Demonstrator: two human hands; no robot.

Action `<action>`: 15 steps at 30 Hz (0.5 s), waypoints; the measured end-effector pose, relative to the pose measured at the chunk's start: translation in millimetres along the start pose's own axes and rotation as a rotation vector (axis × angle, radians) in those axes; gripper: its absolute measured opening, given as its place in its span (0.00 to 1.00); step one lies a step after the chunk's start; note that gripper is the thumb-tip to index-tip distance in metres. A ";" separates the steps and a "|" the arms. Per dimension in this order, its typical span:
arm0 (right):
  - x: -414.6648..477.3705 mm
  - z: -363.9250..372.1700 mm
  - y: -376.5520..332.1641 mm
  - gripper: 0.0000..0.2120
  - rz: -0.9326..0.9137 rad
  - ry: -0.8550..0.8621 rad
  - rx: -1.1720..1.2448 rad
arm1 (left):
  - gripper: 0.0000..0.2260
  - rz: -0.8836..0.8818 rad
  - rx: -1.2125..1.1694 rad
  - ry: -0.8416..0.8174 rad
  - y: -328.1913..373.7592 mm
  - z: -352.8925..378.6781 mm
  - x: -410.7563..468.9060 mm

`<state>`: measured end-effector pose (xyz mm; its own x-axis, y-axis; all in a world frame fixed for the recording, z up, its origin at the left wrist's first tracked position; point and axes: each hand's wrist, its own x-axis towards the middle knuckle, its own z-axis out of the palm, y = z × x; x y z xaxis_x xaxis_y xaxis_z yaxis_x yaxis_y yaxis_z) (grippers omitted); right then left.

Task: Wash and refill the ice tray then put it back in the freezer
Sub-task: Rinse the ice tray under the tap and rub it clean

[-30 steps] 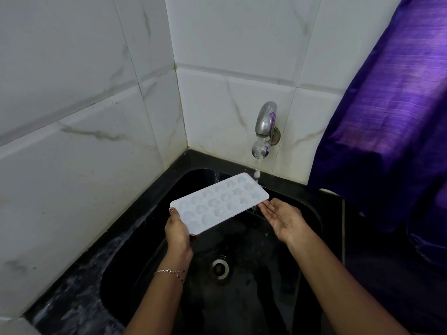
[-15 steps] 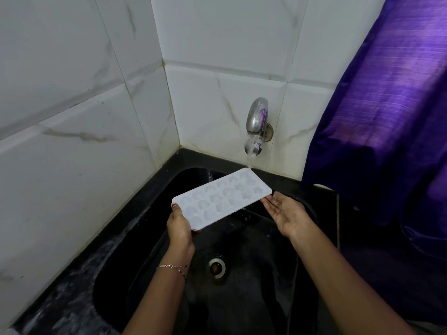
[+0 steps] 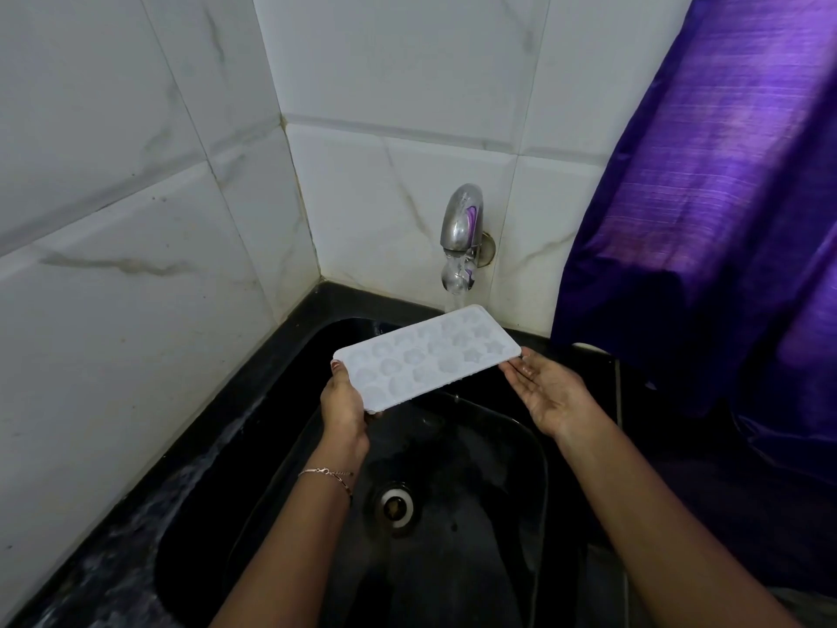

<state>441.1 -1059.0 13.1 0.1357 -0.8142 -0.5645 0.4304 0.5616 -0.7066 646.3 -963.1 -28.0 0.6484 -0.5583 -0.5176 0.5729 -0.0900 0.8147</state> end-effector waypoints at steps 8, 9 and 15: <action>-2.6 -0.6 -2.0 0.05 -0.003 0.000 0.005 | 0.19 -0.003 0.006 -0.004 1.6 1.6 1.1; -2.6 -2.0 -2.8 0.05 -0.006 0.005 0.008 | 0.19 -0.003 0.005 -0.010 1.8 3.4 0.7; -0.3 -13.9 -11.6 0.07 -0.036 0.049 -0.009 | 0.18 0.000 0.026 -0.062 -1.3 20.5 -2.1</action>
<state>423.7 -1063.2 15.5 0.0759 -0.8258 -0.5588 0.4260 0.5336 -0.7306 634.0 -978.7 -22.6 0.6155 -0.6082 -0.5013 0.5591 -0.1114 0.8216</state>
